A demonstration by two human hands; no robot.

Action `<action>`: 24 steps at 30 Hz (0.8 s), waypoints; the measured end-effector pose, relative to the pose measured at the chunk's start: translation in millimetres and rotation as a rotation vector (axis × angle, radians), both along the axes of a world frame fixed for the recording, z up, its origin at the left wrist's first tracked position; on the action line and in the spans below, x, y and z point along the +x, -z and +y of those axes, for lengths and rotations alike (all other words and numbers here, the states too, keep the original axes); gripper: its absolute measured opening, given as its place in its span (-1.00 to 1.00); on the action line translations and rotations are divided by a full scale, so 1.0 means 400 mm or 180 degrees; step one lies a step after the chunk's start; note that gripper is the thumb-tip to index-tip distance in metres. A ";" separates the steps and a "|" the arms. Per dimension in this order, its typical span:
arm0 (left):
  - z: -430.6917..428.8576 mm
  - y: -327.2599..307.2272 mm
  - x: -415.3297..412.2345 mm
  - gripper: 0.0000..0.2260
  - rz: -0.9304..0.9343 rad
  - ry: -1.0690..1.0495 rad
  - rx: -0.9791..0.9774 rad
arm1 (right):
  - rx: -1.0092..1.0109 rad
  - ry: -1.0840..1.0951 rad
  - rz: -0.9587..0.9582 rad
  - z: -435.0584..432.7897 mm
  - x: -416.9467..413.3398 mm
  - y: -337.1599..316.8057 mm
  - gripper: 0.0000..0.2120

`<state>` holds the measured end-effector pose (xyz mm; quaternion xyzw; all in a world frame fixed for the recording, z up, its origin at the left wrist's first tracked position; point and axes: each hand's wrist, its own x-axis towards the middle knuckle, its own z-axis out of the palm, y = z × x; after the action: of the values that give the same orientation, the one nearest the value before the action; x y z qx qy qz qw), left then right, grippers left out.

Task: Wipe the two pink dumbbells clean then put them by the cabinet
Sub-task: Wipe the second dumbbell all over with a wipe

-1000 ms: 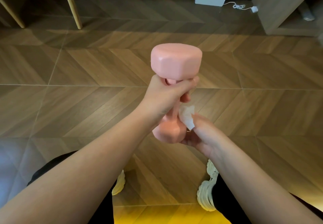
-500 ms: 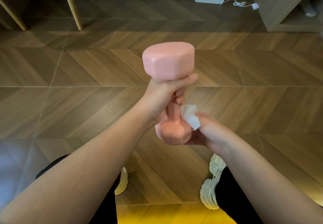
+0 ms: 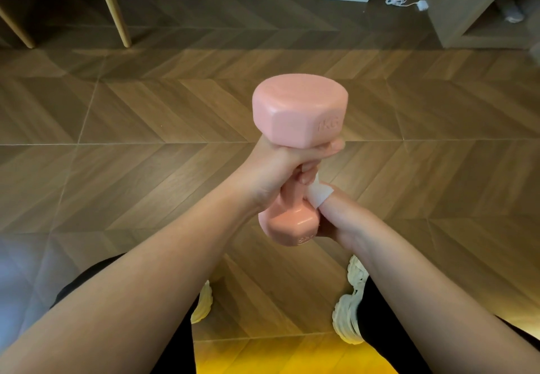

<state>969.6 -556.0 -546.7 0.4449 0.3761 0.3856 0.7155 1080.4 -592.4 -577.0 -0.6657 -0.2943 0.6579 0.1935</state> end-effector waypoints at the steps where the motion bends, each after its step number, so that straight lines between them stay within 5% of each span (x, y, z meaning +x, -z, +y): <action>1: 0.003 -0.002 -0.002 -0.76 -0.0055 -0.0019 -0.0024 | 0.0016 -0.0055 0.0056 -0.001 0.007 -0.003 -0.71; 7: 0.004 -0.005 -0.015 -0.72 -0.0445 0.0449 -0.0081 | -0.0156 -0.0471 0.0479 -0.008 0.034 0.005 -0.77; 10: -0.004 -0.004 -0.007 -0.76 -0.0643 0.0765 -0.0144 | -0.0354 -0.0522 0.0651 -0.012 0.034 0.011 -0.64; 13: 0.006 -0.005 -0.011 -0.75 -0.0461 0.0541 -0.0033 | -0.0248 -0.0328 0.0928 -0.020 0.039 0.005 -0.74; 17: 0.023 0.009 -0.013 -0.78 0.0164 -0.0257 -0.0032 | -0.0127 0.0053 0.1208 -0.026 0.055 -0.010 -0.61; 20: 0.029 0.018 -0.008 -0.78 0.0139 -0.0805 -0.0263 | -0.0063 0.0131 0.1032 -0.026 0.033 -0.029 -0.67; 24: 0.031 0.016 -0.003 -0.70 0.0154 -0.0636 -0.0126 | -0.0117 0.0323 0.0540 -0.006 -0.026 -0.050 -0.81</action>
<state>968.3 -543.6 -553.0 0.4001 0.4432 0.4367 0.6729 1070.2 -594.6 -557.1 -0.6250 -0.2307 0.7065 0.2386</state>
